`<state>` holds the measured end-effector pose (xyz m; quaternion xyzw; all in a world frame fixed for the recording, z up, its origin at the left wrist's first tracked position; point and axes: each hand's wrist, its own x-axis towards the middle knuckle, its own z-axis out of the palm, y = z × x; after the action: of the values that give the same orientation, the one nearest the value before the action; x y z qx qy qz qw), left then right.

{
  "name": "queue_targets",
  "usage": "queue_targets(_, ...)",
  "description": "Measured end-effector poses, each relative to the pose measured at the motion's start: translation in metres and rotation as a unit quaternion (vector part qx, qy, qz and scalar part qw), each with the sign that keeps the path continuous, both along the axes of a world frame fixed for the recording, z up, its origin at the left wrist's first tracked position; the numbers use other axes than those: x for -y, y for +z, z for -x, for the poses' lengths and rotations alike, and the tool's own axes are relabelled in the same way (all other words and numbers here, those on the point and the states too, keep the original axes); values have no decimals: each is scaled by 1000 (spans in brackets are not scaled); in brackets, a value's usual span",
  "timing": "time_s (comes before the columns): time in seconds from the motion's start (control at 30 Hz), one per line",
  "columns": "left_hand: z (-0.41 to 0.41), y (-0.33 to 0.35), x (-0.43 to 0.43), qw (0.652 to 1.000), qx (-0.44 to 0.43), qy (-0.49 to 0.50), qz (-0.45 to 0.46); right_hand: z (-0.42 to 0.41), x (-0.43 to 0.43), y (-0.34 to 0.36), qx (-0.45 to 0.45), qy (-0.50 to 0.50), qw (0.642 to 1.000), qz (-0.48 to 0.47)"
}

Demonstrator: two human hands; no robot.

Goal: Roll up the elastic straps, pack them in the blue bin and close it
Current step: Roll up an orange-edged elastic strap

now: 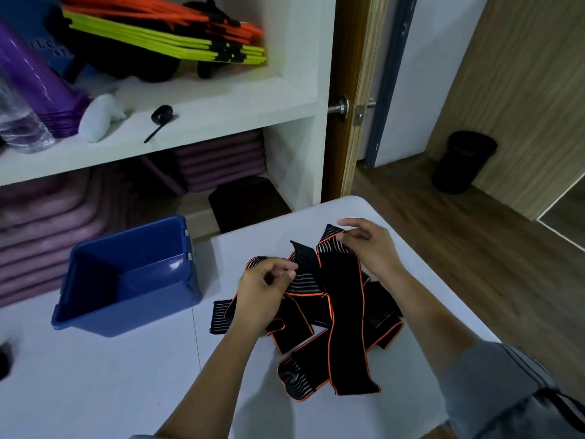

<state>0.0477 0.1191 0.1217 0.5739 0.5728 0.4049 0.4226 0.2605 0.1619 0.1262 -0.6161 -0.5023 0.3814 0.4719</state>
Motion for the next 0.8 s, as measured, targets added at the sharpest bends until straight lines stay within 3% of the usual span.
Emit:
queue_targets(0.37, 12, 112, 10, 984, -8, -19, -179, 24, 24, 113, 79, 16, 987, -138)
queue_targets(0.8, 70, 163, 24, 976, -11, -13, -218, 113, 52, 159, -57, 33, 990, -123)
